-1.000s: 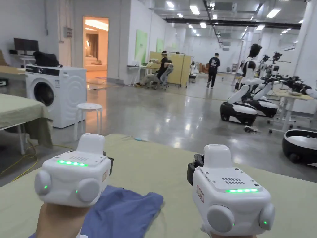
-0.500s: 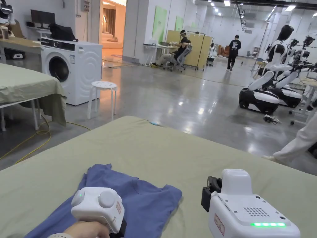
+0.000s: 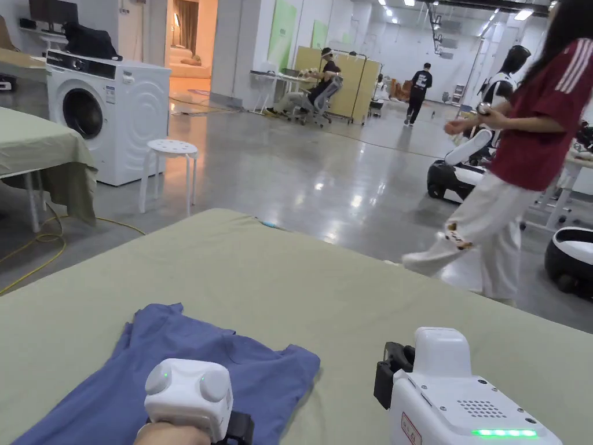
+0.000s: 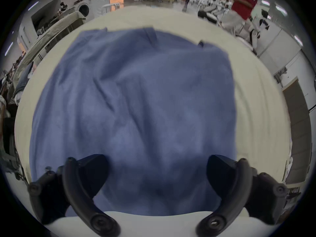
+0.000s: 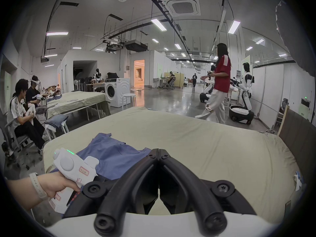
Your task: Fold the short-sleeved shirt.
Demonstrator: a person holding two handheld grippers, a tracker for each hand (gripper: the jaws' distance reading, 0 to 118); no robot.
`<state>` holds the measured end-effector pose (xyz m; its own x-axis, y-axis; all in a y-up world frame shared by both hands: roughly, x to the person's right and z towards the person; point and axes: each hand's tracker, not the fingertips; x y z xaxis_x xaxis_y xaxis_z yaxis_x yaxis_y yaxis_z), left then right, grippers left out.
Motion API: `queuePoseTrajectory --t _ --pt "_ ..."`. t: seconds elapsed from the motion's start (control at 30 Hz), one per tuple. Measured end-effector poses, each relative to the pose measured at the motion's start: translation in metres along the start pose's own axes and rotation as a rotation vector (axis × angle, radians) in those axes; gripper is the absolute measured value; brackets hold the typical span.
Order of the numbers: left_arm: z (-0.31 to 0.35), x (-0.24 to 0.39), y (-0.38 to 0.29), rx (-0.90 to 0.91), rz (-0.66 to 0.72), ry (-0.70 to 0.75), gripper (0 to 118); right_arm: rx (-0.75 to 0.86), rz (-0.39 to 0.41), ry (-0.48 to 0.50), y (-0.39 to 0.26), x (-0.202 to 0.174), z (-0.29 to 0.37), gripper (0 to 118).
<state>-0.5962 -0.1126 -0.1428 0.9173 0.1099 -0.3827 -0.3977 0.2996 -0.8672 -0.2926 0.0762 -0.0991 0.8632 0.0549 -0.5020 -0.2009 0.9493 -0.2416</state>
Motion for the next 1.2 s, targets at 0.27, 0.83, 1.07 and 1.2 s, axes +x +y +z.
queuePoseTrajectory --t 0.27,0.83,1.07,1.2 --pt "0.024 -0.036 -0.015 0.189 0.067 -0.048 6 0.005 -0.038 -0.017 -0.005 0.027 0.017 0" --pt "0.182 0.241 -0.010 0.508 -0.306 -0.383 6 0.090 -0.167 -0.226 -0.032 0.178 0.138 0" --pt "0.203 0.407 -0.050 0.499 -0.528 -0.570 6 0.102 -0.222 -0.381 -0.062 0.271 0.192 0" --pt "0.180 0.481 -0.076 0.445 -0.651 -0.562 6 0.078 -0.265 -0.440 -0.081 0.312 0.215 0"
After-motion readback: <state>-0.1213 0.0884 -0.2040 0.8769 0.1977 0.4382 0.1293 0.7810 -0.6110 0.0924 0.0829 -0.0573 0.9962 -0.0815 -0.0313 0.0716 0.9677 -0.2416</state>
